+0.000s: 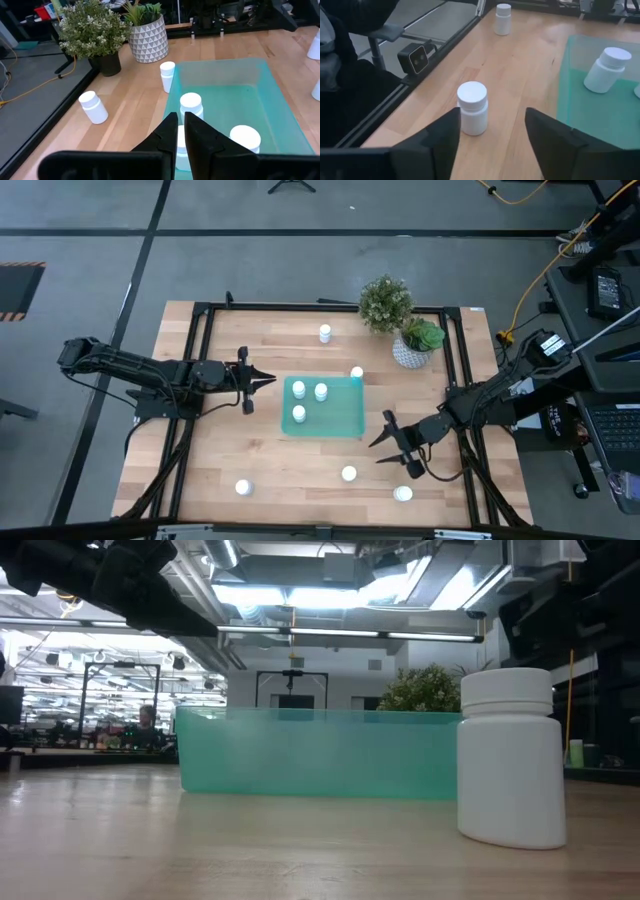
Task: Pick and place pill bottles into a basket
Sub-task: Put the white pill bottle into the blue bin
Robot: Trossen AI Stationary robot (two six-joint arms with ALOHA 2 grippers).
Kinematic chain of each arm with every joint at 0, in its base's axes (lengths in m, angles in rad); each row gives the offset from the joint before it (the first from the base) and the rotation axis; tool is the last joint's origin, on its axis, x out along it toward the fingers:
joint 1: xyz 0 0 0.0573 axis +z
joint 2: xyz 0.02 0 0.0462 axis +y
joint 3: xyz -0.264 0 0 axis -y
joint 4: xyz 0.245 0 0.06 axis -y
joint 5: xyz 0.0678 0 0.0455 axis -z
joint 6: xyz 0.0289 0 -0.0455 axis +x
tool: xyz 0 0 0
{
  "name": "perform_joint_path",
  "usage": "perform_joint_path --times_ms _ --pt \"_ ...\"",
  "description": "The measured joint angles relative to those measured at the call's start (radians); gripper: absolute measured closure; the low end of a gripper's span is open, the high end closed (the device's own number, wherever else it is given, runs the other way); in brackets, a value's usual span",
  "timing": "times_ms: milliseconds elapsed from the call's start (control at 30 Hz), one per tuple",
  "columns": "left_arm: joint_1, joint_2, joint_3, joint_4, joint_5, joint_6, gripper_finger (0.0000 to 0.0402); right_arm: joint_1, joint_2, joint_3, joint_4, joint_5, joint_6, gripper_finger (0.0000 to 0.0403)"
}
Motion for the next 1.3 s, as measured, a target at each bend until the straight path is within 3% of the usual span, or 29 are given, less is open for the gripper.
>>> perform_joint_path --times_ms 167,433,833,1133,1300 --pt "0.0 0.0 0.0 0.0 0.0 0.0 0.0379 0.0 0.0 0.0 0.0 0.0 0.043 0.0155" --pt "0.0 0.0 0.0 0.0 0.0 -0.022 0.0375 0.0 0.02 0.001 0.068 0.0 0.026 0.0157" --pt "0.0 0.0 0.0 0.0 0.0 -0.053 0.0378 0.002 0.29 0.138 0.135 0.0 -0.041 0.0155" --pt "0.0 0.0 0.0 0.0 0.0 -0.052 0.0374 0.002 0.377 0.317 -0.16 0.001 0.003 0.0155" --pt "0.0 0.0 0.0 0.0 0.0 -0.053 0.0378 0.002 0.41 0.379 -0.217 0.0 0.006 0.0155"
